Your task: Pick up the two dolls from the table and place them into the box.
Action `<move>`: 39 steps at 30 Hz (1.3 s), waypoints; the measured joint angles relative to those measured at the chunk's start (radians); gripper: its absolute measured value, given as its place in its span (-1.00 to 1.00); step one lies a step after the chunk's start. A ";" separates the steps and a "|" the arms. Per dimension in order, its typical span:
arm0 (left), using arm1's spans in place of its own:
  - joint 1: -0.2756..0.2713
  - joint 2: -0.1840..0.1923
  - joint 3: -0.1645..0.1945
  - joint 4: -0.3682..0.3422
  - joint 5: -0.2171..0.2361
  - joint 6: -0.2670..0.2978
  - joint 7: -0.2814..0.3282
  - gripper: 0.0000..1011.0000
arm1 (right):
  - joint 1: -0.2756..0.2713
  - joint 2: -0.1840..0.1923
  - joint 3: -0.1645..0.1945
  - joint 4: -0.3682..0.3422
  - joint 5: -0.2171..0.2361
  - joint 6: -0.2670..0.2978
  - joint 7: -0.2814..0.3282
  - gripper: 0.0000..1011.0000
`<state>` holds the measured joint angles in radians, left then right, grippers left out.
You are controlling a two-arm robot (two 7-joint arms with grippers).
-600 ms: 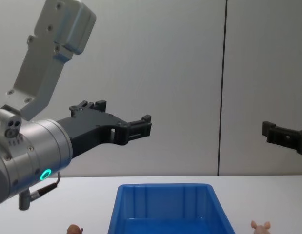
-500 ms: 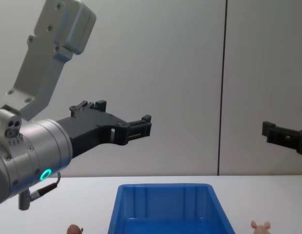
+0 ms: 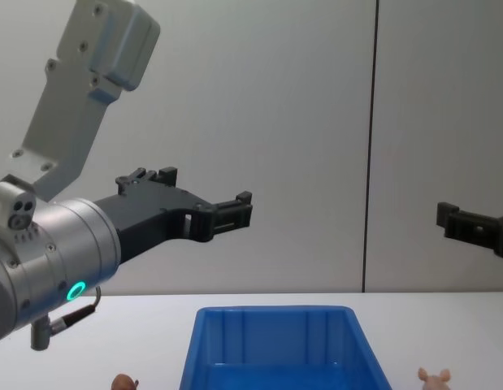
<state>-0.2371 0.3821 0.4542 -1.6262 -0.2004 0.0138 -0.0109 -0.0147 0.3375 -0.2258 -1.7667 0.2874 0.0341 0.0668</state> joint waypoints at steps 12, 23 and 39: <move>0.000 0.000 0.000 0.000 0.000 0.000 0.000 0.98 | -0.007 0.014 0.011 0.006 0.015 0.000 0.015 0.98; 0.000 0.000 0.000 0.000 0.000 0.000 0.000 0.98 | -0.047 0.082 0.052 0.037 0.066 0.012 0.078 0.98; 0.000 0.000 0.000 0.000 0.000 0.000 0.000 0.98 | -0.081 0.147 0.082 0.122 0.061 0.055 0.169 0.98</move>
<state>-0.2371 0.3821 0.4542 -1.6262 -0.2004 0.0138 -0.0109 -0.0960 0.4841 -0.1439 -1.6443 0.3484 0.0891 0.2355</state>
